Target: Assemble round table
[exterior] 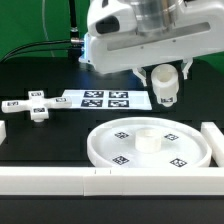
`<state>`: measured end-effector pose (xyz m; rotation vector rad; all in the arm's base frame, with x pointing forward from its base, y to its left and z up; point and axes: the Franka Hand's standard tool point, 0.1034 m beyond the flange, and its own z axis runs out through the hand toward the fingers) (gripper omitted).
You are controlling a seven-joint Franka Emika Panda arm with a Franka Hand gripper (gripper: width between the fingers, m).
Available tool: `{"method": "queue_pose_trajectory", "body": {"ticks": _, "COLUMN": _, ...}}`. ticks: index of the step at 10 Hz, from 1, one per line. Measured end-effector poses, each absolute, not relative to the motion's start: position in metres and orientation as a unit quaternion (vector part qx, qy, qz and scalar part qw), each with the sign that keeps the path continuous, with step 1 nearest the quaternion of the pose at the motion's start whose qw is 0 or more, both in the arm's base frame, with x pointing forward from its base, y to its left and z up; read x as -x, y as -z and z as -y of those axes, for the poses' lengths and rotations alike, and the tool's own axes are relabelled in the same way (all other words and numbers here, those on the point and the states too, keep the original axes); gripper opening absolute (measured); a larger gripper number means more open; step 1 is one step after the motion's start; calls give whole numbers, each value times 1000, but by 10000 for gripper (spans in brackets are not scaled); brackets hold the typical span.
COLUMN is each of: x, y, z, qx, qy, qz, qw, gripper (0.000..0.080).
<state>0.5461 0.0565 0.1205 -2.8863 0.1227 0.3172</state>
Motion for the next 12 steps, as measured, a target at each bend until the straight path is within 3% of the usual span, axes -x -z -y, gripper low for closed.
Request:
{"method": "queue_pose_trajectory", "body": {"ticks": 2, "x": -567, "y": -140, "z": -49, "qx": 994, "qy": -23, "qz": -34, "qw": 105, "gripper": 409}}
{"method": "queue_pose_trajectory", "body": {"ticks": 6, "x": -569, "y": -130, "z": -42, "qx": 991, "qy": 106, "qz": -40, "qw": 73, "gripper": 409}}
{"method": "queue_pose_trajectory", "body": {"ticks": 9, "x": -576, "y": -134, "z": -38, "qx": 991, "qy": 120, "qz": 23, "qw": 50, "gripper": 409}}
{"method": "queue_pose_trajectory", "body": {"ticks": 12, "x": -575, "y": -132, "z": -38, "qx": 991, "qy": 119, "qz": 21, "qw": 51, "gripper": 409}}
